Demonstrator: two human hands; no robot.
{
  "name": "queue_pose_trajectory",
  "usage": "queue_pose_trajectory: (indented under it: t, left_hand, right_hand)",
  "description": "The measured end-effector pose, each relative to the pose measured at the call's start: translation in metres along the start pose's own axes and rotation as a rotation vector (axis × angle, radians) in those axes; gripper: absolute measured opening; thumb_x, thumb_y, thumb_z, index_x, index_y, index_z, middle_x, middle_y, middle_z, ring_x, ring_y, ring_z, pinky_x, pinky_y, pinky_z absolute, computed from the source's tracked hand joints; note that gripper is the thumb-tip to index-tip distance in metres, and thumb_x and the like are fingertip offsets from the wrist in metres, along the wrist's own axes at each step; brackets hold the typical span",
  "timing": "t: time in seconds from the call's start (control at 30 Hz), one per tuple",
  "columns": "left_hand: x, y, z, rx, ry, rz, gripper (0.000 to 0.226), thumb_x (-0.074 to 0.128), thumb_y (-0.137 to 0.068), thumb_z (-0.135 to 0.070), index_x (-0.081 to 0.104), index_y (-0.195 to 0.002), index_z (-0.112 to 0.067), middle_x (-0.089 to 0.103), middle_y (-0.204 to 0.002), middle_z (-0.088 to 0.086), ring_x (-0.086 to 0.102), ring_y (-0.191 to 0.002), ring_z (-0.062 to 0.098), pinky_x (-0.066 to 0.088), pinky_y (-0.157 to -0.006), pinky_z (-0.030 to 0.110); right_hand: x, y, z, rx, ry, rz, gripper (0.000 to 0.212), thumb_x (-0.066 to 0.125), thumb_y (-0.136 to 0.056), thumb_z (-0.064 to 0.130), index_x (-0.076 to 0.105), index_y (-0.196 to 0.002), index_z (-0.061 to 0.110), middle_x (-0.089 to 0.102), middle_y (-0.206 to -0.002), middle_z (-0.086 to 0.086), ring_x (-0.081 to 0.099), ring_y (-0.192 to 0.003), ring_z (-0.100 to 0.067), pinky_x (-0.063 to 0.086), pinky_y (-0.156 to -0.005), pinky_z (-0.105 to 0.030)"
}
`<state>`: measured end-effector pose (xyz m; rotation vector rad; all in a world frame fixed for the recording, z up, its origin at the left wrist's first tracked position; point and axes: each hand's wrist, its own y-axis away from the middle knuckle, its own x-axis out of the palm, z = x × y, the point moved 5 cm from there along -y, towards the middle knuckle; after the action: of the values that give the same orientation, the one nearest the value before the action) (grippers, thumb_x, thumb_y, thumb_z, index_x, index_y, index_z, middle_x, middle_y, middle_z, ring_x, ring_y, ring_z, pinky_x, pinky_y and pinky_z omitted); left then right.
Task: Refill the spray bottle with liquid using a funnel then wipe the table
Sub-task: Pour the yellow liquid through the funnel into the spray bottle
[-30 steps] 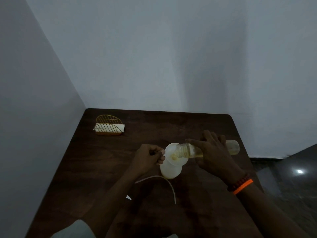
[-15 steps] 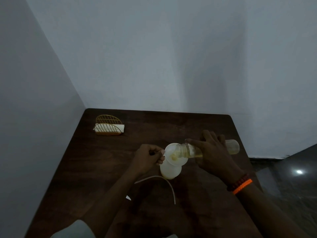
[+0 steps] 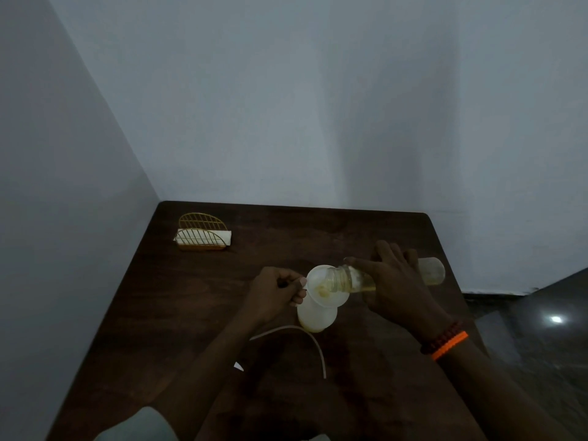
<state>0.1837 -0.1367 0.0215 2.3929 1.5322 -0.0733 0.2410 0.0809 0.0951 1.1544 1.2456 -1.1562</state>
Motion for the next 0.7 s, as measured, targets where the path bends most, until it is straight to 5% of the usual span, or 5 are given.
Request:
queue_pose_trajectory:
  t: [0.7]
  left_hand:
    - [0.000,-0.002,0.003,-0.011,0.027,0.015,0.017,0.065,-0.096,-0.016,0.077,-0.098,-0.005,0.077,-0.084,0.014,0.074,-0.075,0.022,0.062,-0.072,0.033]
  right_hand:
    - [0.011,0.002,-0.009,0.045,-0.097,0.005,0.073,0.074,-0.073,0.044,0.044,-0.140,0.046,0.039,-0.114,0.004,0.035,-0.106,-0.014,0.029,-0.094,-0.038]
